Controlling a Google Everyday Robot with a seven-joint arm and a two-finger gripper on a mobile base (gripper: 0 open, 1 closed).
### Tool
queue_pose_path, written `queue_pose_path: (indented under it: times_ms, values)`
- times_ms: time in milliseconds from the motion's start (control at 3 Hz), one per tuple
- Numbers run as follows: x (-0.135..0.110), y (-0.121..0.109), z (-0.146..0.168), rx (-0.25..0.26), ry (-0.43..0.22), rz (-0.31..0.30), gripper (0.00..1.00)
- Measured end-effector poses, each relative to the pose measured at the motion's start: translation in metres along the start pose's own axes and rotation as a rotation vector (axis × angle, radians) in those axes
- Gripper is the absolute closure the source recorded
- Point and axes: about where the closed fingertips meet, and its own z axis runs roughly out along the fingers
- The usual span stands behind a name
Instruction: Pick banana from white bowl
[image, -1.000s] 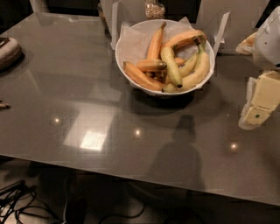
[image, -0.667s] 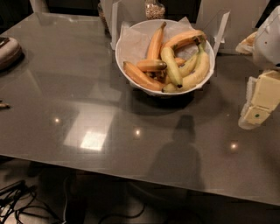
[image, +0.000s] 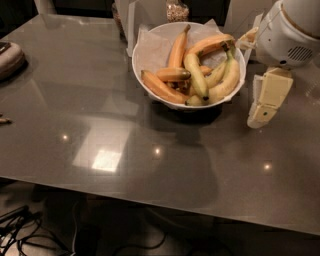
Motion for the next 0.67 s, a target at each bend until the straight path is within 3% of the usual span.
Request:
queue_pose_path:
  times_ms: [333,667]
  values:
    - [-0.0238,-0.0246,0.013,0.049,-0.127,-0.145,0.0]
    - [-0.0318,-0.0305,0.0122,0.083,-0.152,-0.234,0.0]
